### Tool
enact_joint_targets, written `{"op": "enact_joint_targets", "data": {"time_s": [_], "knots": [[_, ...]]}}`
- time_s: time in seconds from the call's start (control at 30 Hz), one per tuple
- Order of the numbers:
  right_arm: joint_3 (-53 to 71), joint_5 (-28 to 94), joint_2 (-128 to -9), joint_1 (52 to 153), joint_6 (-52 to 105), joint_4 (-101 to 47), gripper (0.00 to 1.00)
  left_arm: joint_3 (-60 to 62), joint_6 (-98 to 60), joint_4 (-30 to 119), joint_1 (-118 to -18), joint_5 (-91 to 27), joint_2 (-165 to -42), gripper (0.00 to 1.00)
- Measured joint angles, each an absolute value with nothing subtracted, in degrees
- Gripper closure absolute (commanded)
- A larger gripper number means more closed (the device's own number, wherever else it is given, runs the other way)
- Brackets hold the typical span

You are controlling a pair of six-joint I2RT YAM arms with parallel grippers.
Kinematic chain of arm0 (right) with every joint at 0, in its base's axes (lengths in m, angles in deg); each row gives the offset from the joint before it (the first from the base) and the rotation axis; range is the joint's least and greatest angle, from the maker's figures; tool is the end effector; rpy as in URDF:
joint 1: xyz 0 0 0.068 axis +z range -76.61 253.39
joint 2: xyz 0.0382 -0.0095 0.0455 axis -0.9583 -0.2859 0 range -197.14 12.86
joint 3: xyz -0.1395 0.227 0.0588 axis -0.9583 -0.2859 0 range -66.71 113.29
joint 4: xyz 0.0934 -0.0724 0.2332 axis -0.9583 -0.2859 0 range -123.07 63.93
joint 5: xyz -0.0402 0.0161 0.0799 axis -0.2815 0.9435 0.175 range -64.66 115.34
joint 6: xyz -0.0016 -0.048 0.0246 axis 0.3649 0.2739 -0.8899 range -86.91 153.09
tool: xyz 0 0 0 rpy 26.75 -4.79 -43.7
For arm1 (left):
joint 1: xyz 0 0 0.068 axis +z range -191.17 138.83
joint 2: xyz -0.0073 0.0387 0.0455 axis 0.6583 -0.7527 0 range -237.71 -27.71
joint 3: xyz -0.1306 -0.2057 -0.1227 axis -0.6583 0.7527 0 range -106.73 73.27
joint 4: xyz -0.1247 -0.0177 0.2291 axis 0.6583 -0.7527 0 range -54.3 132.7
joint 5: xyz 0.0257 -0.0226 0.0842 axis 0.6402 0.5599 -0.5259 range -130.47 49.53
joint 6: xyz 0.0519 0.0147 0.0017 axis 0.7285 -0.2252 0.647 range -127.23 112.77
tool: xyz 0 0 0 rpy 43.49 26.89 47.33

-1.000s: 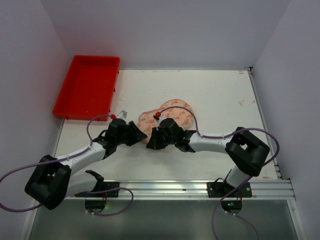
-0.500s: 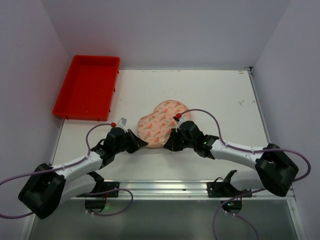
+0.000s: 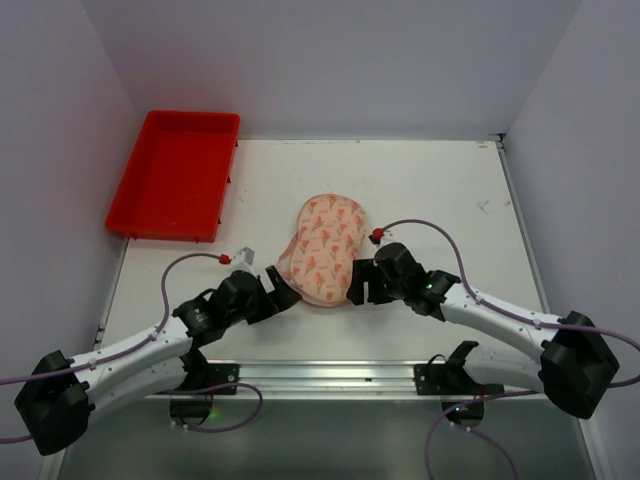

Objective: Unzip the laundry bag and remove the bra

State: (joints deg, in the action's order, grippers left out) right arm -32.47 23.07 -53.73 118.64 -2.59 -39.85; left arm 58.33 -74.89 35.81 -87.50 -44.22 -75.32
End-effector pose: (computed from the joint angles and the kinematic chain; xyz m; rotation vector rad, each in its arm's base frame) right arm 0.1630 0.1624 0.1964 -0.1860 2.4597 0.6076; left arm 0.1156 -0.1178 0.1569 -0.4914 2.4040 -0.9250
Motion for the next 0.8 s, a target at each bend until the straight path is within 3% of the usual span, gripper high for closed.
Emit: {"op": "enact_joint_targets", "data": {"time_s": [0.17, 0.33, 0.57, 0.8], "knots": [[-32.4, 21.3, -45.4, 118.7, -2.5, -44.2, 0.14, 43.7, -66.1, 26.6, -86.0, -52.9, -78.1, 0.07], [-32.3, 20.3, -35.1, 118.7, -2.7, -46.7, 0.13, 30.6, -54.9, 28.1, -77.3, -51.3, -90.1, 0.19], [-33.2, 20.3, -24.9, 118.7, -3.4, -48.1, 0.11, 19.9, -45.0, 28.0, -73.0, -46.5, -110.7, 0.34], [-36.6, 20.4, -18.0, 118.7, -4.3, -48.9, 0.11, 15.3, -40.3, 27.6, -72.0, -44.2, -118.1, 0.47]]}}
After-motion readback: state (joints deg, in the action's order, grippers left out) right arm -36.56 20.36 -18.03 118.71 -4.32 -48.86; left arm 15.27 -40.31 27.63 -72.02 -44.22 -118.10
